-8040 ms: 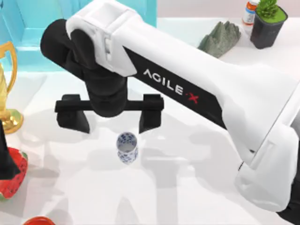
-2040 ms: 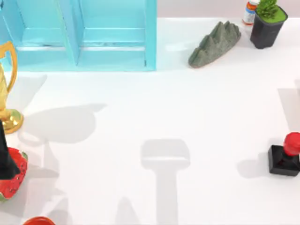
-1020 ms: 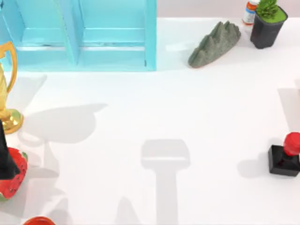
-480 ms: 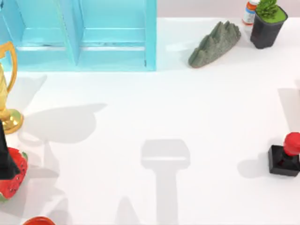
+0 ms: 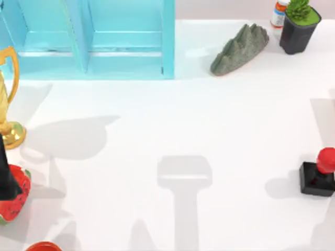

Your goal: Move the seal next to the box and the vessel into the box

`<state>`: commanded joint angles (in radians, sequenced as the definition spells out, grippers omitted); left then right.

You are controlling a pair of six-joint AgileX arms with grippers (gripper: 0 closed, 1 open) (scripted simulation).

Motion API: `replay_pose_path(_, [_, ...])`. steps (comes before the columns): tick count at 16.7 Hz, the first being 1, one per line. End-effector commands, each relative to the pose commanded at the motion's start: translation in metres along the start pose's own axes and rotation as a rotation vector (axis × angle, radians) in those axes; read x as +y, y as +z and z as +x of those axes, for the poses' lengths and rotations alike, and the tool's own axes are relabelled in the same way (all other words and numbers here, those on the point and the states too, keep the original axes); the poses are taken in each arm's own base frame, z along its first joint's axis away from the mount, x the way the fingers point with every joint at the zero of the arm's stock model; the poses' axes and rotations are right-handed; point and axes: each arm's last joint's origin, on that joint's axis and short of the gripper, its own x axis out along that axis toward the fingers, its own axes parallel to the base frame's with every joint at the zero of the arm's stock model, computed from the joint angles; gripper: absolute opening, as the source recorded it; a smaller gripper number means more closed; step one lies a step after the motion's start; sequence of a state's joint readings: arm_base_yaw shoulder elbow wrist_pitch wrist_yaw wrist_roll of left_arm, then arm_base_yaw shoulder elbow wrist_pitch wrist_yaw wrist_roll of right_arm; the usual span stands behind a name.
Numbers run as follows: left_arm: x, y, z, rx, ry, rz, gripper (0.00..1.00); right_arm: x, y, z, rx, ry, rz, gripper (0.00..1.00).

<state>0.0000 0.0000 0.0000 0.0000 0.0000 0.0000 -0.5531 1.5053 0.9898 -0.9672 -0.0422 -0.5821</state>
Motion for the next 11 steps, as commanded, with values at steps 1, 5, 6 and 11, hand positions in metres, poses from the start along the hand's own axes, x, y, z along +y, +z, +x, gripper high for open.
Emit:
replay_pose_path(1, [0.000,0.000,0.000,0.000,0.000,0.000,1.00,0.002,0.004,-0.008,-0.003,0.004,-0.004,1.00])
replay_pose_path(5, [0.000,0.000,0.000,0.000,0.000,0.000,1.00,0.001,0.006,-0.046,-0.014,0.018,-0.003,1.00])
replay_pose_path(6, [0.000,0.000,0.000,0.000,0.000,0.000,1.00,-0.002,0.003,-0.054,-0.014,0.018,0.004,1.00])
replay_pose_path(11, [0.000,0.000,0.000,0.000,0.000,0.000,1.00,-0.014,-0.014,-0.072,-0.001,0.016,0.039,1.00])
